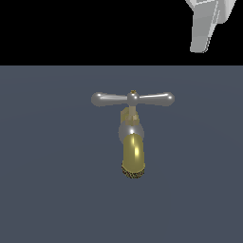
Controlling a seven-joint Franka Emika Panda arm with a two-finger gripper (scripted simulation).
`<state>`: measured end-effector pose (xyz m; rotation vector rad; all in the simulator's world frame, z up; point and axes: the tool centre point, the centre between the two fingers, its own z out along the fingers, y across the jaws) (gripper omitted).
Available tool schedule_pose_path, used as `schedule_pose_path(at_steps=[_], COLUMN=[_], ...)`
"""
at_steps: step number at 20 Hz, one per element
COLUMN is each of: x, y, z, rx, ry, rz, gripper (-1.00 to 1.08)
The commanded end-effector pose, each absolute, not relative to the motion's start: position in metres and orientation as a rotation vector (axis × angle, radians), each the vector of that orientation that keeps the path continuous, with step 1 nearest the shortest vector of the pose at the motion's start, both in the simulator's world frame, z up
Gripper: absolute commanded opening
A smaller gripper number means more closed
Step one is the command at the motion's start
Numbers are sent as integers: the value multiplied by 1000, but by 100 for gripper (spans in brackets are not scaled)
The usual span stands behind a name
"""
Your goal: Turn on the faucet by rotating a designated handle.
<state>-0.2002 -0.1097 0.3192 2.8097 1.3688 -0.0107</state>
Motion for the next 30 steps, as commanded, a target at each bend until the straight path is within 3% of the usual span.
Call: schedule_pose_path(at_steps=[1, 30], x=[-194, -115], y=[-115, -141], z=[309, 213], rx=[2768, 2270], ry=[1450, 2161], rz=[-10, -5], gripper=[-100, -100])
